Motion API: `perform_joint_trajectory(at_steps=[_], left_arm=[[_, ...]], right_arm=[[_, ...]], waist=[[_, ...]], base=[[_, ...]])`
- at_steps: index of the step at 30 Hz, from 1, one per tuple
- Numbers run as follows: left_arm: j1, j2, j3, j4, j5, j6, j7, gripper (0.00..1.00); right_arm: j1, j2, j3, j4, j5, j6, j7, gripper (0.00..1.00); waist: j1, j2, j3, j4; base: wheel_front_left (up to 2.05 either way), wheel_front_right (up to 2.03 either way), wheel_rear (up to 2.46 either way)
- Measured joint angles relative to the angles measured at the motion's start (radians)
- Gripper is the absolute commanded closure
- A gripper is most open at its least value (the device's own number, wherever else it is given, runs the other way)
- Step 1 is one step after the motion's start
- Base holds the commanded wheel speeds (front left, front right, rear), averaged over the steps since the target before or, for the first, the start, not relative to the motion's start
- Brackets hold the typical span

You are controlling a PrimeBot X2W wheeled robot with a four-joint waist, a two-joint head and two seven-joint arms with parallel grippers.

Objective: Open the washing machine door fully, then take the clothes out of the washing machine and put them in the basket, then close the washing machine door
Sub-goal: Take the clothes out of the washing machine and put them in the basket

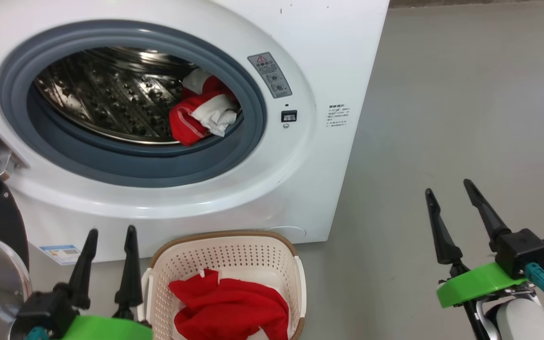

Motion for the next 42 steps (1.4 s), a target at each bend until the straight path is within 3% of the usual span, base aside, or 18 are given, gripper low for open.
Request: perform_joint_trajectory(at_steps=[24,35,42], left_arm=[[0.135,-0.021,0.04,-0.05,0.042,0.01,0.0,0.0],[0.127,-0.022,0.026,-0.058,0.039,0.018,0.0,0.0],[0.033,-0.022,0.014,-0.026,0.039,0.018,0.0,0.0]], right_arm=[[0.075,0.002,-0.017,-0.037,0.002,0.0,0.0,0.0],[0.075,0.003,-0.012,-0.043,0.002,0.0,0.0,0.0],[0.06,0.003,-0.006,-0.046,0.0,0.0,0.0,0.0]], waist=[[0.0,0.0,-0.053,-0.017],[0.0,0.0,-0.014,-0.012],[0.0,0.0,0.031,-0.002]], base=[[0.0,0.0,0.0],[0.0,0.0,0.0],[0.0,0.0,0.0]])
